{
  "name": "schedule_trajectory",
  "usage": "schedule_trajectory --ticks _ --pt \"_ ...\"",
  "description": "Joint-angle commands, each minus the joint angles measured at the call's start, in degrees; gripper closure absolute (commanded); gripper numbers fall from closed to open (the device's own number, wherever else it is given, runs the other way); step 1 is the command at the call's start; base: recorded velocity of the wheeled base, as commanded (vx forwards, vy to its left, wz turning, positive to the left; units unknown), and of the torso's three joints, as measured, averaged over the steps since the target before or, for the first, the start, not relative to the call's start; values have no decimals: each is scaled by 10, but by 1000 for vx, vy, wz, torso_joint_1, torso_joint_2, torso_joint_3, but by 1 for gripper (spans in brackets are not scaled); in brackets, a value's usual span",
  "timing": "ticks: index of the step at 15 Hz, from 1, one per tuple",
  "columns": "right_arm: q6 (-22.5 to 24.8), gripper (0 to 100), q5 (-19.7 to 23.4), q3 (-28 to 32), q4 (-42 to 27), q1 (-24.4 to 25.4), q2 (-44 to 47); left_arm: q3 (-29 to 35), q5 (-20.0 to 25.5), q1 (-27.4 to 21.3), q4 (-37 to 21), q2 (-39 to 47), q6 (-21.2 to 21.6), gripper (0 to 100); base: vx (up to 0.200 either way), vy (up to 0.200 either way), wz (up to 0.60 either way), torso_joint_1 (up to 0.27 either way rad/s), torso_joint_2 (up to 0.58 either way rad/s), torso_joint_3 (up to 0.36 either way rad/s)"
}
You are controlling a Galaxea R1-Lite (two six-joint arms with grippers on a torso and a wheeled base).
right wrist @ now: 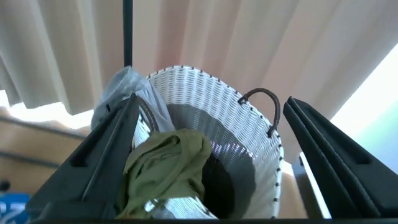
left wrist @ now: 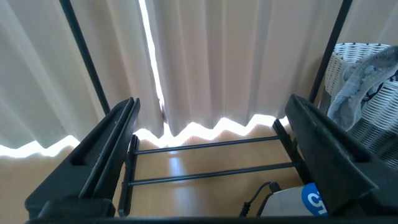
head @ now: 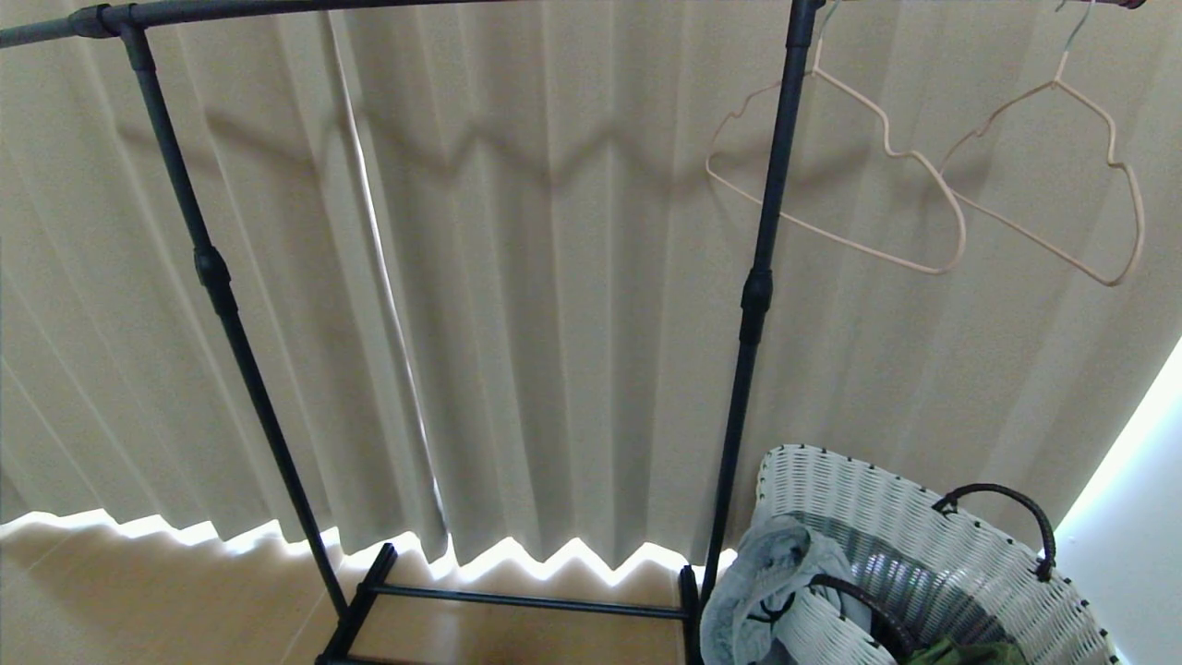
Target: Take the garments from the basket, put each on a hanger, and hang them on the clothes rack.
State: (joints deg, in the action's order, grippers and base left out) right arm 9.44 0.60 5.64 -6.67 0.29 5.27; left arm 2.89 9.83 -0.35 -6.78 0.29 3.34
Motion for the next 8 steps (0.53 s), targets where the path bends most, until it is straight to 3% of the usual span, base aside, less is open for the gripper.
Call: schedule_trajectory --ticks 1,8 --pt "45 0 -4 47 -6 11 157 0 0 0 0 0 0 0 0 0 0 0 0 0" --pt "155 0 -92 63 -5 9 424 0 0 0 -1 0 0 0 0 0 0 0 0 0"
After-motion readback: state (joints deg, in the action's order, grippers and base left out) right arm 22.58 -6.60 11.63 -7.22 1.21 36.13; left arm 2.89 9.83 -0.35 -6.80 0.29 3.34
